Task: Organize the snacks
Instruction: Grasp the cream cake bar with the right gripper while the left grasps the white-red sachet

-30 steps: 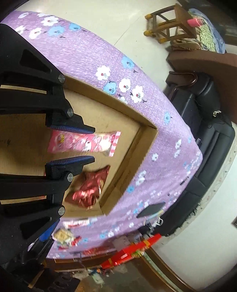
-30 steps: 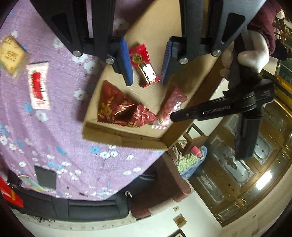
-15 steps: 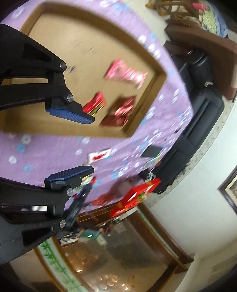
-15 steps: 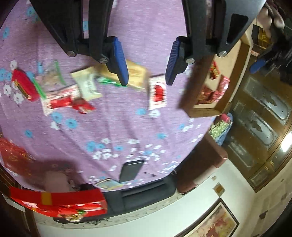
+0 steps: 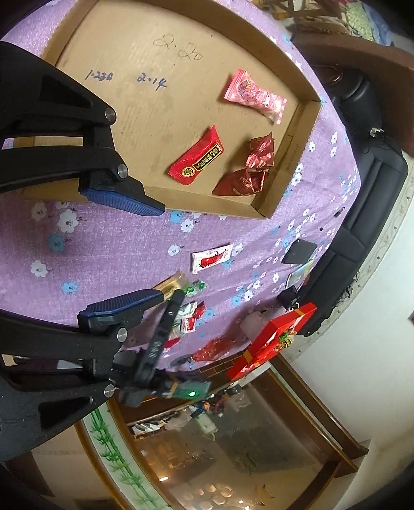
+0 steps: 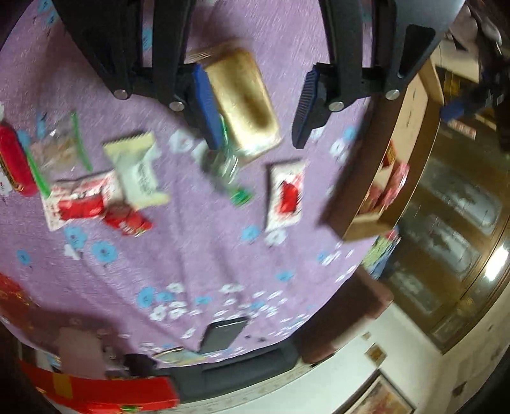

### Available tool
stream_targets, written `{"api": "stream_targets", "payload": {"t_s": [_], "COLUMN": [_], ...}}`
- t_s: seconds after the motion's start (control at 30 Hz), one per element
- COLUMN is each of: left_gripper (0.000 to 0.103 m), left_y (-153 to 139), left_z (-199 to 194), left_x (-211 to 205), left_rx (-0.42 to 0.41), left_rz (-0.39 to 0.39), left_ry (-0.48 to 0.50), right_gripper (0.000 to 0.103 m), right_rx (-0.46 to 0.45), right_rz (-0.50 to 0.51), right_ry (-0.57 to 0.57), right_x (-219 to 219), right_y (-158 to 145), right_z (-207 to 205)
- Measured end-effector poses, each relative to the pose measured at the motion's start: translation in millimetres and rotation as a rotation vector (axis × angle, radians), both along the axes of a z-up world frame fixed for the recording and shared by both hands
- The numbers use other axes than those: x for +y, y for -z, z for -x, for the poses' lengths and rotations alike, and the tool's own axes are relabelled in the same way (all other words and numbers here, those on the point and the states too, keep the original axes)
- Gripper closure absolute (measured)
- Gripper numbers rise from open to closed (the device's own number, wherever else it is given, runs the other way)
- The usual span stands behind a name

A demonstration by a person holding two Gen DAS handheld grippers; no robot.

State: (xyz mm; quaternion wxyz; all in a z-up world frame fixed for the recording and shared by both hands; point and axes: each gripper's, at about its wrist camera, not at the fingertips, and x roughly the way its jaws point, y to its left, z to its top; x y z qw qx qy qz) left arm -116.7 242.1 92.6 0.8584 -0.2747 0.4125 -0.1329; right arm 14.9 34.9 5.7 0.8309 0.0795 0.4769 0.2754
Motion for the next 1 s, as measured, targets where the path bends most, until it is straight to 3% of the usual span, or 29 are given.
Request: {"api": "stream_targets", "payload": {"t_s": [0.1,0.3,0.4,0.43,0.7,1.0], "left_gripper": [0.056,0.056,0.056,0.056,0.056,0.056], "left_y": [4,2,3,4,16,55], "left_z": [-5,-16,-25,-28,-85,-162], "left_x": [-11,-35,-47,-51,-101,-123], "left_rx": [0.016,0.025,0.036,0.040,0.068,0.105], "left_rz": [-0.003,-0.065,-0.099,-0.109,-0.218,-0.474], "left_ry": [0.014,0.056,0.070,0.075,0.133,0.054], "right_gripper": [0.037,0.038,0.066,0.066,0.066,0.066], "right_rx": [-0.043,-0.146,-0.185,-0.191,-0.167,-0.149], "right_rz": [0.039,0.192,0.256,0.265,0.185,0.161], "right_ry": [-0.032,-0.047,-0.035,-0.035,0.037,0.049], "right_x": [8,25,25,23,-13,-17], "right_y": [0,9,9,10,8,8], "right_z": [12,31,38,40,44,42]}}
